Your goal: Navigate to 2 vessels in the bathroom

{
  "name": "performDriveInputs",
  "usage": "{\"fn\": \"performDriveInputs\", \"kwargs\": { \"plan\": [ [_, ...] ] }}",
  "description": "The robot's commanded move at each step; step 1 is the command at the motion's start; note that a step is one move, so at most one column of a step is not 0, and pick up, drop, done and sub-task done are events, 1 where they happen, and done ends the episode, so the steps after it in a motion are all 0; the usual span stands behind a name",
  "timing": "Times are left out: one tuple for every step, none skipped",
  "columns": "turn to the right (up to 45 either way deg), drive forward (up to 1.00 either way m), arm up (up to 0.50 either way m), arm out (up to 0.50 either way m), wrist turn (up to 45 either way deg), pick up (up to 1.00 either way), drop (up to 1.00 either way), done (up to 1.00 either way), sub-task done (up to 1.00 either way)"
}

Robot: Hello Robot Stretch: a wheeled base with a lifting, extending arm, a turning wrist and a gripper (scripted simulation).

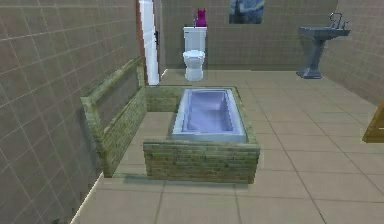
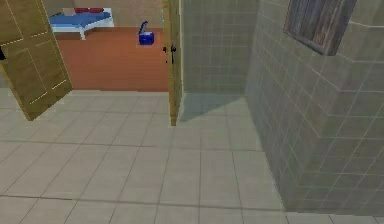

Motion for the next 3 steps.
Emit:
{"fn": "performDriveInputs", "kwargs": {
  "plan": [
    [3.0, 0.0, 0.0, 0.0, 0.0, 0.0, 0.0, 0.0, 0.0],
    [0.0, 0.45, 0.0, 0.0, 0.0, 0.0, 0.0, 0.0, 0.0],
    [0.0, 0.0, 0.0, 0.0, 0.0, 0.0, 0.0, 1.0, 0.0]
  ]
}}
